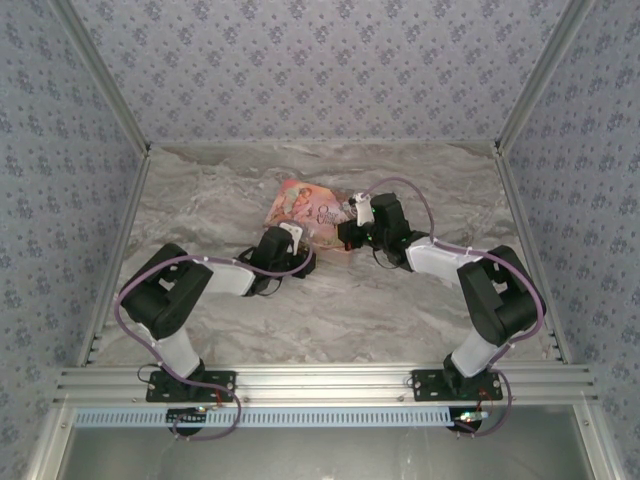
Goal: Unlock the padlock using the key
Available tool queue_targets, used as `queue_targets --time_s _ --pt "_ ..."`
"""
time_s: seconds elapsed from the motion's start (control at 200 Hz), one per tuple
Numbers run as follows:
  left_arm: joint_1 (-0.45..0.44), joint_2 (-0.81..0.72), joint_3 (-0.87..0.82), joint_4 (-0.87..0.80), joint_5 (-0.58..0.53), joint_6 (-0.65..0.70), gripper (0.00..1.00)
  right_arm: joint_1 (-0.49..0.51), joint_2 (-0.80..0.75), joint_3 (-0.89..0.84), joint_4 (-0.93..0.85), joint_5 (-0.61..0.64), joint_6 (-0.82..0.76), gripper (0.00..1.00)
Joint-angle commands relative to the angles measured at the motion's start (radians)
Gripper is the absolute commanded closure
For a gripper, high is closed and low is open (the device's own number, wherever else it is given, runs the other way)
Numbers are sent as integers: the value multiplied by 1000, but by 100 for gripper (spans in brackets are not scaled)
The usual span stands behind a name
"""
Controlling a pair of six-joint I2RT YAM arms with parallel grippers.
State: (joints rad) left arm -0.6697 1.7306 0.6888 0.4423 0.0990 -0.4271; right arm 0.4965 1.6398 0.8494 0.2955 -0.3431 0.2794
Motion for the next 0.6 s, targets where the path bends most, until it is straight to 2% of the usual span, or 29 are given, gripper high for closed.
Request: queue_targets --time_s 0.0,0.245,0.46,0.595 --pt "-10 -16 47 30 -2 -2 69 8 -8 -36 -87 27 -17 100" --pt "-13 -41 54 8 11 -34 73 -1 -95 -76 -56 39 -39 100" --pt "-16 -76 92 -65 45 -124 76 -6 -235 -200 -39 46 -101 100" --pt "-20 -91 122 -113 77 -196 77 32 -296 -291 -25 64 -141 100"
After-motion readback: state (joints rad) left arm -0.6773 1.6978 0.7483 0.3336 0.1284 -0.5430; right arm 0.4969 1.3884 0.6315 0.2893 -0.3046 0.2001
